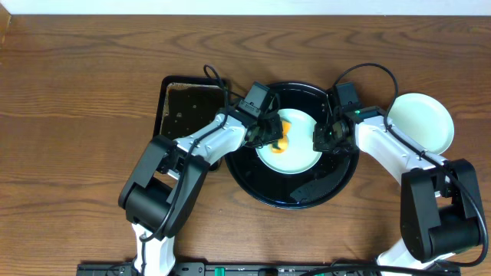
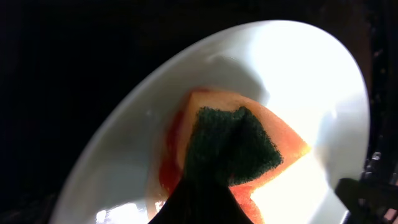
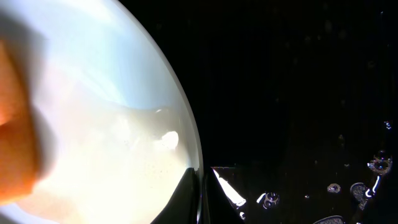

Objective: Clean dirty plates on tray and stack at the side
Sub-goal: 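Scrub the remaining blue plate with the sponge in the left gripper, then lower the sponge into the black rectangular tray and release it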

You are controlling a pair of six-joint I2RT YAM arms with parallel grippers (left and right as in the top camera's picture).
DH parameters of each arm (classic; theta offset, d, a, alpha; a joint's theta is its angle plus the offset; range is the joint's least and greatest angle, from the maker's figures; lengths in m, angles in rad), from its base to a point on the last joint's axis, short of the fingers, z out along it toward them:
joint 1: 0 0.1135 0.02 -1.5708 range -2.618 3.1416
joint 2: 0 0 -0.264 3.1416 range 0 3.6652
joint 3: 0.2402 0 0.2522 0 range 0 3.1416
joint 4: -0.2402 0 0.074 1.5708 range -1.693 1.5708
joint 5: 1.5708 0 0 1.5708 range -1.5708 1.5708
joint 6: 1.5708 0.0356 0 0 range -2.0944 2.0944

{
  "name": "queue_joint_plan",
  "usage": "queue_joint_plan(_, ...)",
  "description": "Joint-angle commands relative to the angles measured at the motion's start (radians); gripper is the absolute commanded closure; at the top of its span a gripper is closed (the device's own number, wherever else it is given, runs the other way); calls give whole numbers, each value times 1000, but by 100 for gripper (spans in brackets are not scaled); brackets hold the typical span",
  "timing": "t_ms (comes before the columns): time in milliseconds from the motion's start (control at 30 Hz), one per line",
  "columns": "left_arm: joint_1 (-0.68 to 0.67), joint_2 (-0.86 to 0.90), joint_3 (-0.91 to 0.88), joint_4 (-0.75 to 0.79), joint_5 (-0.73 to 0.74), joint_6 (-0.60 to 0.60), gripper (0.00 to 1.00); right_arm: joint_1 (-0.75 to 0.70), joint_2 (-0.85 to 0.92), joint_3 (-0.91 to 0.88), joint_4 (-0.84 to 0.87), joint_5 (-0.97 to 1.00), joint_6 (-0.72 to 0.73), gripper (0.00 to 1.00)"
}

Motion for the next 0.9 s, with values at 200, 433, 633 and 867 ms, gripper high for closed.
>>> queue_joint_plan(200, 32, -167, -34, -87, -131, 156, 93, -10, -12, -5, -20, 40, -19, 99)
queue_joint_plan(433, 77, -314, -34, -105, -132, 179, 93, -10, -12, -5, -19, 39, -19, 98)
queue_joint_plan(633, 148, -317, -34, -173, -227, 178, 93, -7, -12, -5, -19, 31, -19, 64)
queue_joint_plan(867, 237, -304, -34, -236, -313, 182, 92, 11, -11, -5, -3, -7, -19, 60)
